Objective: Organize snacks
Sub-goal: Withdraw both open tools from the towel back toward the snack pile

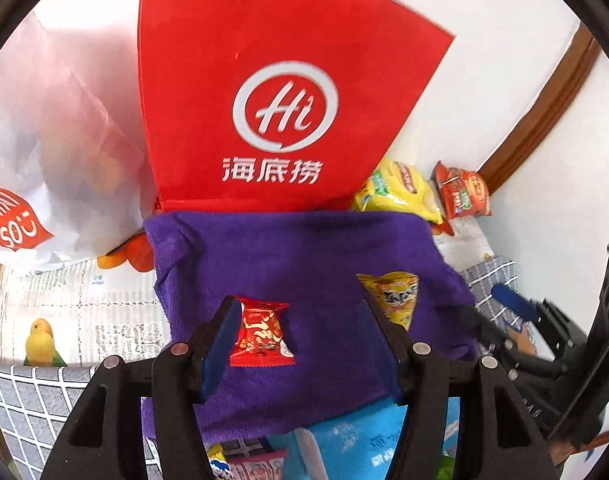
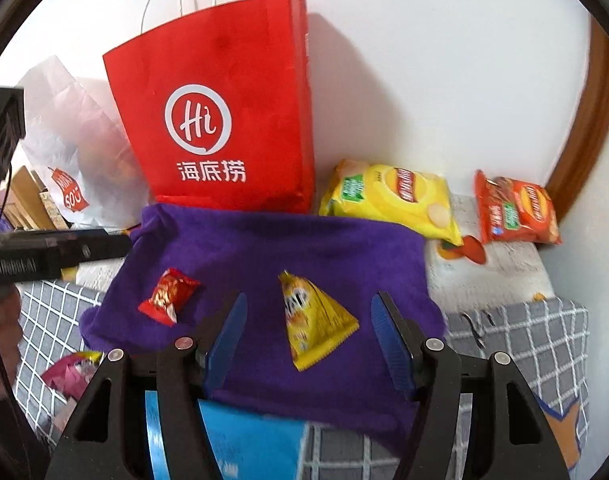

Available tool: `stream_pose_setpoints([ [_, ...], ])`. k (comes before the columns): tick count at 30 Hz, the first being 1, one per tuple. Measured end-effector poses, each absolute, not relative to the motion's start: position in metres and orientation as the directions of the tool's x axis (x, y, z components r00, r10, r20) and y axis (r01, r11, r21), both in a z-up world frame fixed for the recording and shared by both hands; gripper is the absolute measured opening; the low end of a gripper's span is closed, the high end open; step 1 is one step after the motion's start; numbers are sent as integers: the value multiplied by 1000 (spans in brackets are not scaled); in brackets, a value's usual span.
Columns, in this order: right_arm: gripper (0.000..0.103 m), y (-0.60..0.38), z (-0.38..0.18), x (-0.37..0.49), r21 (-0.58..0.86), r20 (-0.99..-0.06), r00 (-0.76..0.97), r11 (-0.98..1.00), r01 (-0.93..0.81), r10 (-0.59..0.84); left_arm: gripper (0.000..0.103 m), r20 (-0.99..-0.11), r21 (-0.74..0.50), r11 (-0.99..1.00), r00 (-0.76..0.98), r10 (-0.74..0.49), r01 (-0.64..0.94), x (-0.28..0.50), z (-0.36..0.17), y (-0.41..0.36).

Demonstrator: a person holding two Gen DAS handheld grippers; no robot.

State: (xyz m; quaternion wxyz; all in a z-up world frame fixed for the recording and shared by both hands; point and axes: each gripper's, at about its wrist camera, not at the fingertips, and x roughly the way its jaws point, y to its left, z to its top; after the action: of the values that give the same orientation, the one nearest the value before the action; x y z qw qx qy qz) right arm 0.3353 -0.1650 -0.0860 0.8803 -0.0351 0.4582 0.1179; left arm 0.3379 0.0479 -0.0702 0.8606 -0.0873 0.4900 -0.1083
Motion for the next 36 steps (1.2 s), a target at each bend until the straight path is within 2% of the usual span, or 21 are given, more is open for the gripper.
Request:
stream_pose_setpoints([
  [6, 64, -185, -72, 302, 49, -806, 573, 980, -192, 152, 59, -794, -249, 959, 538, -282, 135, 315, -40, 39],
  [9, 64, -194, -68, 286, 79, -814, 556, 981, -179, 167, 63, -777, -248, 956, 558, -292, 155, 296, -26, 36],
  [17, 64, -204, -68, 240, 135, -821, 530, 974, -183, 213, 63, -790, -182, 973, 569, -229, 139, 244, -17, 35],
  [21, 64, -199, -62, 218, 108, -819, 536, 973, -202, 202, 63, -785, -178, 975, 579, -221, 130, 216, -19, 36],
  [28, 64, -188, -49, 178, 140, -795, 544, 953, -268, 270, 63, -803, -206, 975, 554, -217, 84, 175, -42, 49],
  [36, 64, -169, -67, 149, 88, -813, 525, 943, -320, 254, 63, -832, -228, 974, 519, -199, 8, 147, -65, 68],
])
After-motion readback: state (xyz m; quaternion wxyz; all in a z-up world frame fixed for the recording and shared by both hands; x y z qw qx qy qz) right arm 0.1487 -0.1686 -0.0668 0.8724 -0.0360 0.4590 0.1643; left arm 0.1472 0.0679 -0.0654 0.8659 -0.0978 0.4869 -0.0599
